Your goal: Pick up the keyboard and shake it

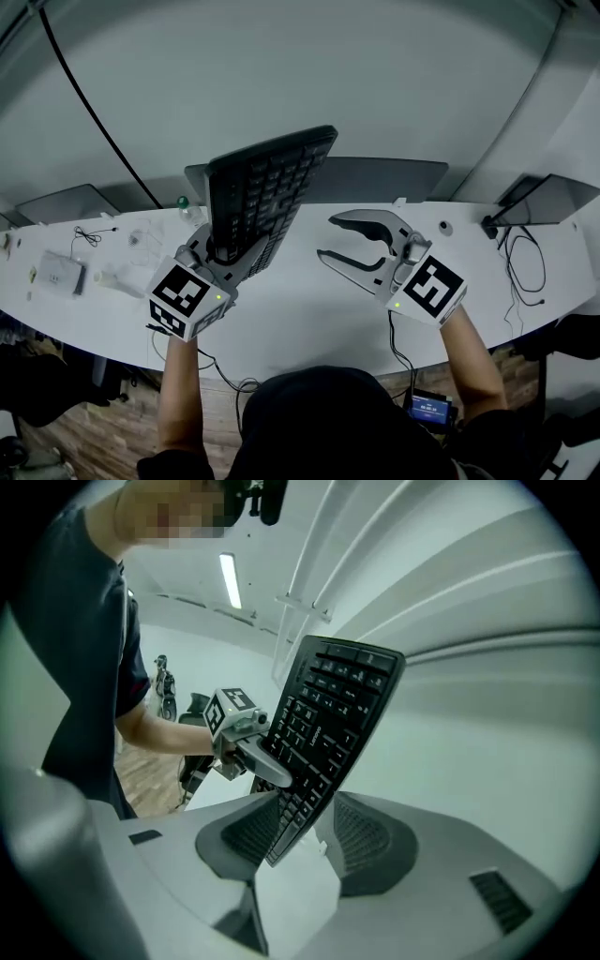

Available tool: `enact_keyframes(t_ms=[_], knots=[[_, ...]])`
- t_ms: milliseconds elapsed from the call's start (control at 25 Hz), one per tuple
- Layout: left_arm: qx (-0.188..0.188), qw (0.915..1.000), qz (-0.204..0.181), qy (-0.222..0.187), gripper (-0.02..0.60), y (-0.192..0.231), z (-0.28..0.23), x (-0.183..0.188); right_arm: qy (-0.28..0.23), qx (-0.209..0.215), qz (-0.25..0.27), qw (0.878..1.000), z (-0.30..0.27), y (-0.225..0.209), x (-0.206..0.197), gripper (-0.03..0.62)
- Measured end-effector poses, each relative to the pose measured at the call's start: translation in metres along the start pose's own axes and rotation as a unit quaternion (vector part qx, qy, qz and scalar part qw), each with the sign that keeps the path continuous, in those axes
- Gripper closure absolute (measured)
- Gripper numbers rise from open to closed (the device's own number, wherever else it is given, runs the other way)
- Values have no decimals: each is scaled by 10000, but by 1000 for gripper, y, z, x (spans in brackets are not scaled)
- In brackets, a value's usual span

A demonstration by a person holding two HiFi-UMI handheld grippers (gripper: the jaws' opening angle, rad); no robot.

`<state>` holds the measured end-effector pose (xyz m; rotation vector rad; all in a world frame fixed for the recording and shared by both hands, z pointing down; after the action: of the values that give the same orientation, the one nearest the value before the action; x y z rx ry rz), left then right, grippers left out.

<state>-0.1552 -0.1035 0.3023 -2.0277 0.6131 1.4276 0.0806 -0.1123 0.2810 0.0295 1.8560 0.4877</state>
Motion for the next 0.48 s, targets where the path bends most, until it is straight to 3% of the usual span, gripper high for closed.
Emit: enact_keyframes(t_ms=[240, 480], knots=[[285, 9976, -472, 413, 497, 0, -1, -10, -1, -380, 647, 9972, 12, 3, 28, 413], [428, 9910, -915, 877, 497, -3, -6, -21, -34, -684, 854, 9940, 27, 3, 49, 404]])
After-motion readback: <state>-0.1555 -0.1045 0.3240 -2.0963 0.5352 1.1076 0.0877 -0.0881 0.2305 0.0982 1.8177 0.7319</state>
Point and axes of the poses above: the fingertips, and each gripper's own axes: z backward along the fingers, y to its left, x out of its top, the point moved 10 cm from there along z, backward along the fingers, and after that the axes turned 1 degree about x, right-handed, at the moved point
